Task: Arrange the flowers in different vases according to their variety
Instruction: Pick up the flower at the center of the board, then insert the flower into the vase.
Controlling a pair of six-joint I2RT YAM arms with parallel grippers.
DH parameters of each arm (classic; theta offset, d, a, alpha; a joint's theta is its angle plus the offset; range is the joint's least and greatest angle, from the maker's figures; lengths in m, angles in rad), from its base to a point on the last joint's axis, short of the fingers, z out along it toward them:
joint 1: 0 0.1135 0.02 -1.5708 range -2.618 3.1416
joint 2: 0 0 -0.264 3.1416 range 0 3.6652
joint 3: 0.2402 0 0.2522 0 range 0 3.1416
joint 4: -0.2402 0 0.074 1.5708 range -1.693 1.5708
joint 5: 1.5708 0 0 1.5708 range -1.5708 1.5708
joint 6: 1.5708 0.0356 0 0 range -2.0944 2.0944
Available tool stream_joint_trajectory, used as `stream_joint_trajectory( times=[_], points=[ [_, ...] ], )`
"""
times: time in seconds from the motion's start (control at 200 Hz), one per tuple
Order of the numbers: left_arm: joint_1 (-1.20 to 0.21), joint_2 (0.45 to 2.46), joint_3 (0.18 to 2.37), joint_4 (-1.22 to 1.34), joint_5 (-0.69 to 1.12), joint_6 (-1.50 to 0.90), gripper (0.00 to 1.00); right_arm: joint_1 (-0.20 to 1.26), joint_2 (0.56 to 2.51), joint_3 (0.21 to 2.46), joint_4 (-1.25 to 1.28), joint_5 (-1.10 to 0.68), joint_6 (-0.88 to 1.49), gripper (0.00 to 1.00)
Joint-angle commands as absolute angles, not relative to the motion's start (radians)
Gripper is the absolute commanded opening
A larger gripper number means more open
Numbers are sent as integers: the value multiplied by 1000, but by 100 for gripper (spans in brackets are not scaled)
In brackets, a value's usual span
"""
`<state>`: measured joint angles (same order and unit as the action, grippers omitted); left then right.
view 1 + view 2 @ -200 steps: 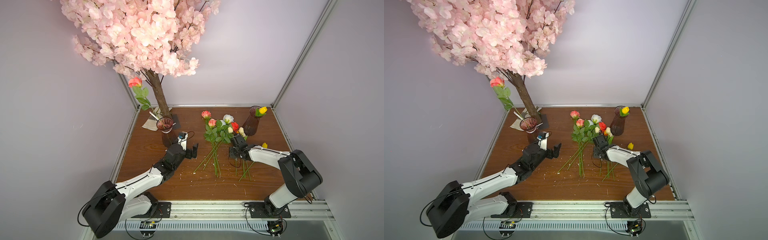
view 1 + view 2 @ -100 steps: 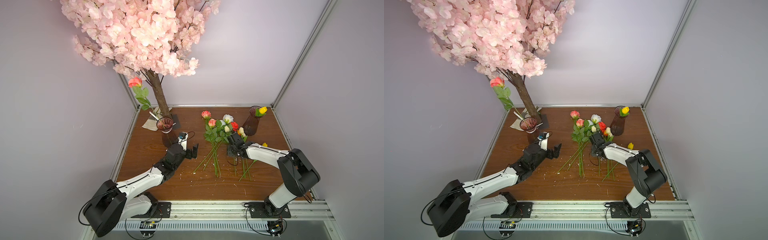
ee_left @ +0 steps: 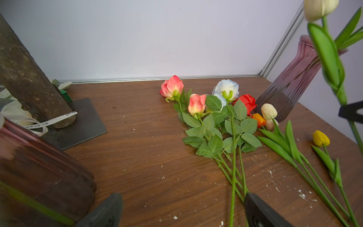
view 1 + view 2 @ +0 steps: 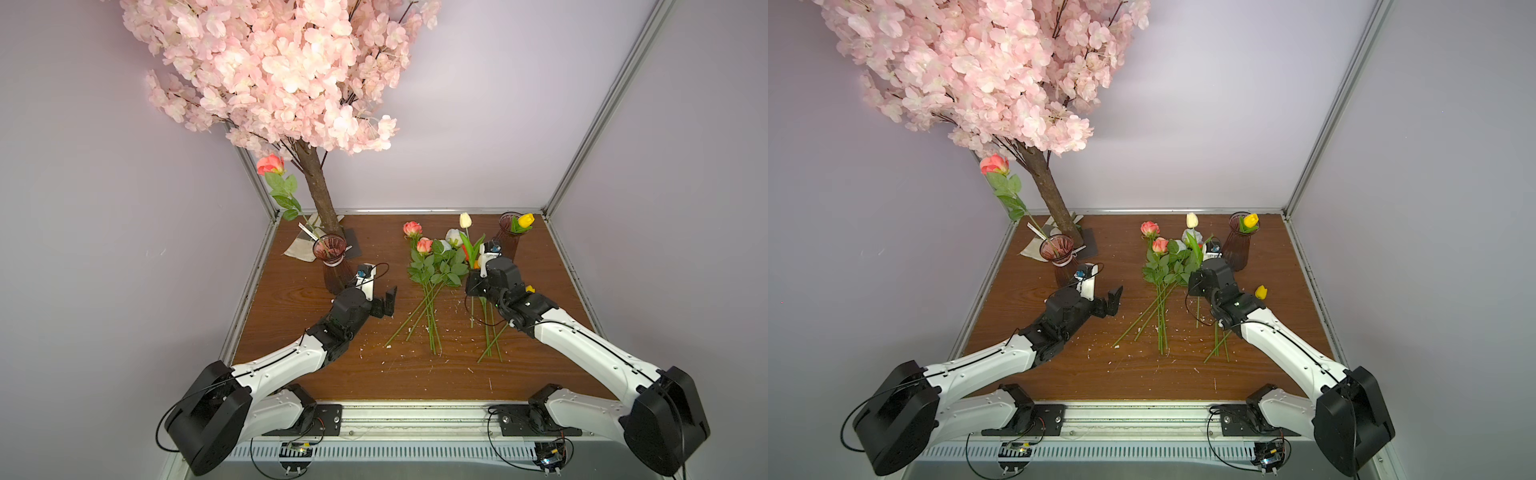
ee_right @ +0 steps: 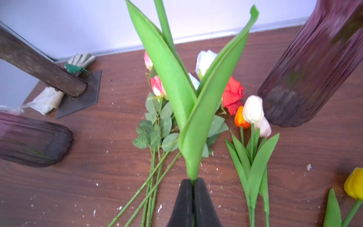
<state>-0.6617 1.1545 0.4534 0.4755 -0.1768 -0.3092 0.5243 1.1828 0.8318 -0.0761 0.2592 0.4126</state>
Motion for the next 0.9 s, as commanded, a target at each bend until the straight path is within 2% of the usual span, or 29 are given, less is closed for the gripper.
stream_joint_trajectory(
  times=[0.0,0.33,0.696,0.896],
  points=[
    [-673,1139,455,497,-171,-293,100,485,1176,946,30,280,337,0],
    [-675,1131,448,502,-182,-282,100,272,1356,1258,123,206,326,0],
    [-676,1117,446,502,-184,-276,100,196,1500,1485,206,376,200,0],
    [-678,1113,444,505,-186,-274,99,160,1560,1525,252,438,127,0]
  ],
)
